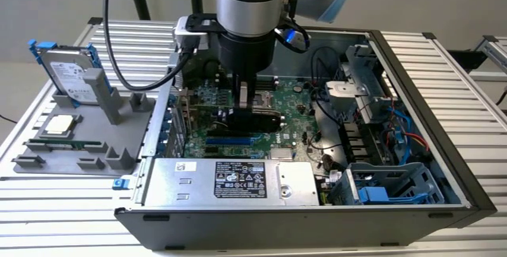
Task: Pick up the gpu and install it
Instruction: 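Insert the gpu into the slot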
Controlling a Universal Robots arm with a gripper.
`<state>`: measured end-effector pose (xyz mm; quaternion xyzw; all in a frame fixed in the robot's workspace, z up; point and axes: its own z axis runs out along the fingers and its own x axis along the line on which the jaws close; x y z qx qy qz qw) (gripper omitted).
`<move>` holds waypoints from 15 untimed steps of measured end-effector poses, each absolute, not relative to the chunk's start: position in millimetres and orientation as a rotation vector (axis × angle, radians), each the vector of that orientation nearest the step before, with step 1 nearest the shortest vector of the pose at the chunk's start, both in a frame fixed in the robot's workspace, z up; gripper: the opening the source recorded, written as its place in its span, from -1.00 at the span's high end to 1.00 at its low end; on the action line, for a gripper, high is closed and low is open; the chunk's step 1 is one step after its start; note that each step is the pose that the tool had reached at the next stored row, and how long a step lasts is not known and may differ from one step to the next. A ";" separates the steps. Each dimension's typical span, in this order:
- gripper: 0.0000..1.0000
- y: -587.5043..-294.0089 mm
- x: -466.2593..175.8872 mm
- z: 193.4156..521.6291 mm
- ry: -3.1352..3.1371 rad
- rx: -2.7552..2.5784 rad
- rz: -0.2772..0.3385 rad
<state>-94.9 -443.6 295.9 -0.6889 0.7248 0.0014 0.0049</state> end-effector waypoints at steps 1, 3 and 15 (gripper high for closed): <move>1.00 -443.6 -95.0 295.2 2.270 -2.157 0.004; 1.00 -443.6 -95.6 293.3 2.270 -2.157 0.004; 1.00 -443.6 -104.0 285.2 2.270 -2.157 0.004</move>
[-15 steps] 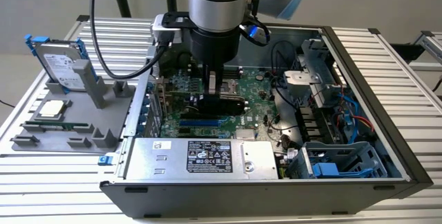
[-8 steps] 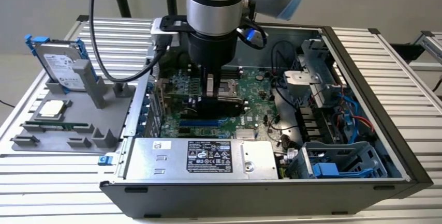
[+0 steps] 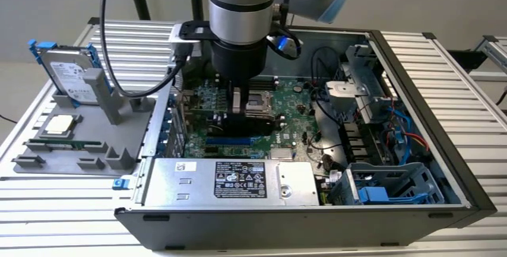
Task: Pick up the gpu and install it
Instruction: 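Insert the gpu into the slot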
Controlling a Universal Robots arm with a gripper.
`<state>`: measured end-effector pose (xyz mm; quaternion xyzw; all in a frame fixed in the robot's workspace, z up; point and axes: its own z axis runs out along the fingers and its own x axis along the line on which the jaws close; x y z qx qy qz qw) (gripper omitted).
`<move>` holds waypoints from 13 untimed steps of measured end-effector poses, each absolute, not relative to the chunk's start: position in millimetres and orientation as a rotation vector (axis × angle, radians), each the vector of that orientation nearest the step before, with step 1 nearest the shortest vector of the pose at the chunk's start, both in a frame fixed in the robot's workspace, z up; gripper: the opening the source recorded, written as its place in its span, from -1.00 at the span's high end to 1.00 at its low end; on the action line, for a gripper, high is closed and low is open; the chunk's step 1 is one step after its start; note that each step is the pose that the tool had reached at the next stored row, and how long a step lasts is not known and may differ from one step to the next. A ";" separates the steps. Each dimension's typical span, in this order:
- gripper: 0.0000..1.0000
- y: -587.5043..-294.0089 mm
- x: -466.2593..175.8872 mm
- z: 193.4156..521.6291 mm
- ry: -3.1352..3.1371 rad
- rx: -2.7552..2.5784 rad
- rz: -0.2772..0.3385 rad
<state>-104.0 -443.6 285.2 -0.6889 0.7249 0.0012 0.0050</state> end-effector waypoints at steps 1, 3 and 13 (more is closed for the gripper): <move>1.00 -443.6 -104.6 284.4 2.270 -2.157 0.004; 1.00 -443.6 -105.6 283.0 2.270 -2.157 0.004; 1.00 -443.6 -109.1 276.2 2.270 -2.157 0.004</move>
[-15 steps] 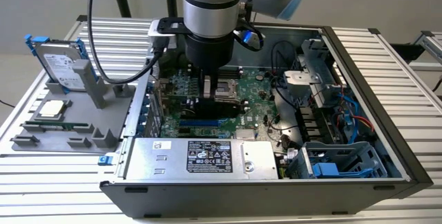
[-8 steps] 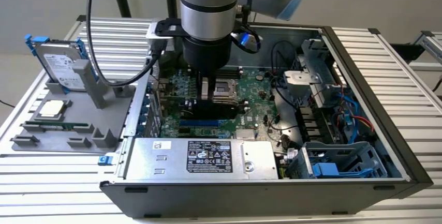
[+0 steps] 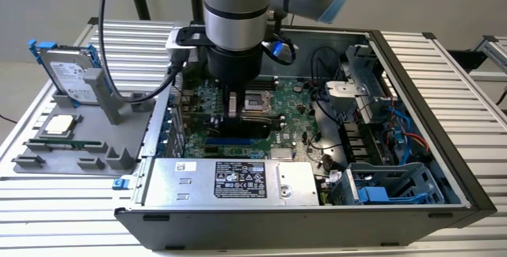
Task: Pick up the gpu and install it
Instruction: 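Insert the gpu into the slot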
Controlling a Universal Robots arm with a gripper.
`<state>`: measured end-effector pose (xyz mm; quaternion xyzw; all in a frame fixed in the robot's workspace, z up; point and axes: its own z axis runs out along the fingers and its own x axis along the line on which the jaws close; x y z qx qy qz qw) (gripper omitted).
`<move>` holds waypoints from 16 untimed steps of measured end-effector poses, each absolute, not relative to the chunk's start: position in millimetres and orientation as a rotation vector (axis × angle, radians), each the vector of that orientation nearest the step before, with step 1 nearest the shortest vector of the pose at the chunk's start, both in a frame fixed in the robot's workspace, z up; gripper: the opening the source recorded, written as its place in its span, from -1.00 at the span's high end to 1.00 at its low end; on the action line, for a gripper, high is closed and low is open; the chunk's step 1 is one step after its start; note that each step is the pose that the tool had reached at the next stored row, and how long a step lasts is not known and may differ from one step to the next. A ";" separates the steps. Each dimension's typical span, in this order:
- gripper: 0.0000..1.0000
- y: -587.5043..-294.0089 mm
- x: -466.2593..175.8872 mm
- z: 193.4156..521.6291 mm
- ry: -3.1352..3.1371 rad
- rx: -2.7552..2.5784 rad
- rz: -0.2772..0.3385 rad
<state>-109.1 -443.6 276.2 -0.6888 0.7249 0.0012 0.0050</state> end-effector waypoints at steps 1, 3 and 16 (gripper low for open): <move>1.00 -443.6 -109.4 275.3 2.270 -2.157 0.004; 1.00 -443.6 -110.1 273.4 2.270 -2.157 0.004; 1.00 -443.2 -113.5 266.4 2.270 -2.157 0.004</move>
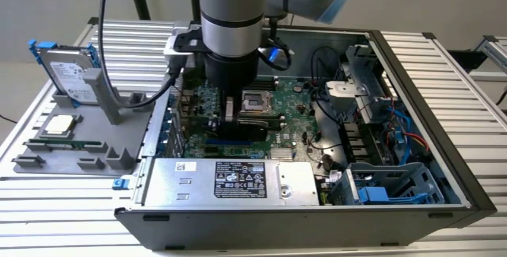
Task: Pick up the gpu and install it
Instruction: 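Insert the gpu into the slot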
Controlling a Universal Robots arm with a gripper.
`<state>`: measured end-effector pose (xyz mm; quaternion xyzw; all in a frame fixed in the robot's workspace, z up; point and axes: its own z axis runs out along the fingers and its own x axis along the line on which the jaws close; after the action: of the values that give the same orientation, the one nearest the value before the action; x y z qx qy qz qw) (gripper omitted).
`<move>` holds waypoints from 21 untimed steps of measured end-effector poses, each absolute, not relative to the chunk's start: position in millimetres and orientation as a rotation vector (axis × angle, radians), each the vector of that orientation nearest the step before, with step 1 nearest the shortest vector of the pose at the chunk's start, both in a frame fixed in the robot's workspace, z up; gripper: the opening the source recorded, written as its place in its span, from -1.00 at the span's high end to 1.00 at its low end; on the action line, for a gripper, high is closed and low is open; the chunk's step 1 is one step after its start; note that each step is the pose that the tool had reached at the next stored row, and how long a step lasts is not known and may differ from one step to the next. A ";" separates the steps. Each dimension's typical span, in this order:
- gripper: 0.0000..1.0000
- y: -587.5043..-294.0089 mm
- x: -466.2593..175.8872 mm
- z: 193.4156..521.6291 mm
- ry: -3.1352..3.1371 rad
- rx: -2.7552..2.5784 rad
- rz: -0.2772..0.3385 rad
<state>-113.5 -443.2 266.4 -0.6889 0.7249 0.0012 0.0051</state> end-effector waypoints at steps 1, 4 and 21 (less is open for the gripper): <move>1.00 -443.1 -113.9 266.0 2.270 -2.157 0.004; 1.00 -442.7 -115.0 264.9 2.270 -2.157 0.004; 1.00 -442.3 -115.7 262.3 2.269 -2.159 0.003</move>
<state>-115.7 -442.3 262.3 -0.6893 0.7245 0.0010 0.0048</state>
